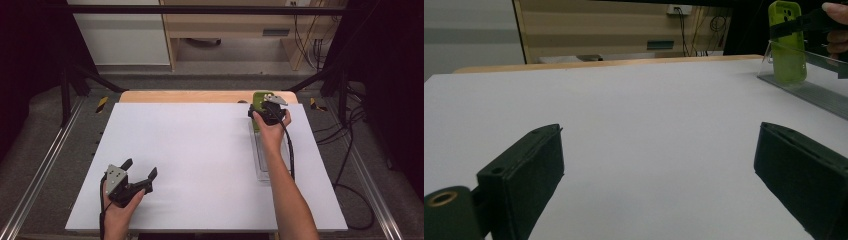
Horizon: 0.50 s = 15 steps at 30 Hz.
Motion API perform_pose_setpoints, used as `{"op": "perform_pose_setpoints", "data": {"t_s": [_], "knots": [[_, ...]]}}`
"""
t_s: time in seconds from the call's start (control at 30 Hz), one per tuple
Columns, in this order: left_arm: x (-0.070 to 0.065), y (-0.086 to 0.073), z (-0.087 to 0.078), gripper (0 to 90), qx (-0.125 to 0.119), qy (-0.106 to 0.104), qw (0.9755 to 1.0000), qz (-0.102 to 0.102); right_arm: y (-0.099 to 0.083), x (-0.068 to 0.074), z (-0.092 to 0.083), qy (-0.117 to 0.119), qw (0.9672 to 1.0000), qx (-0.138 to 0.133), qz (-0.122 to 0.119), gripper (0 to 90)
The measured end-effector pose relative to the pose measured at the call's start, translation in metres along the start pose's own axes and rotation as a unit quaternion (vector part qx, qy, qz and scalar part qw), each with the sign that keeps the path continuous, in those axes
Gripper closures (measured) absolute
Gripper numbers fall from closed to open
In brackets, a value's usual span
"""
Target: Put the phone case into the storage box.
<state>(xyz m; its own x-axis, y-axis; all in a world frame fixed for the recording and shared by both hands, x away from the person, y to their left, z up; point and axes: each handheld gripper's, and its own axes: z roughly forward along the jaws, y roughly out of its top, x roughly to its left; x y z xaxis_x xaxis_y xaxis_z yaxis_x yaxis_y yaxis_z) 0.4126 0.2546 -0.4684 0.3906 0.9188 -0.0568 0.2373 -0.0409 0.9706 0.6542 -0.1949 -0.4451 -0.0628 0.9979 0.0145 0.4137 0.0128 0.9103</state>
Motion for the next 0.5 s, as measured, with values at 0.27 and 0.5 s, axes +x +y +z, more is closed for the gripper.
{"op": "perform_pose_setpoints", "data": {"t_s": [0.27,0.5], "knots": [[0.0004,0.0001,-0.0003,5.4,-0.002,0.001,1.0,-0.002,0.0016,0.0003,-0.002,-0.004,1.0,-0.004,-0.006,12.6],[0.0014,0.0001,-0.0004,5.3,-0.002,0.006,1.0,-0.001,0.005,0.0013,-0.0062,-0.011,0.9998,-0.014,-0.012,11.7]]}}
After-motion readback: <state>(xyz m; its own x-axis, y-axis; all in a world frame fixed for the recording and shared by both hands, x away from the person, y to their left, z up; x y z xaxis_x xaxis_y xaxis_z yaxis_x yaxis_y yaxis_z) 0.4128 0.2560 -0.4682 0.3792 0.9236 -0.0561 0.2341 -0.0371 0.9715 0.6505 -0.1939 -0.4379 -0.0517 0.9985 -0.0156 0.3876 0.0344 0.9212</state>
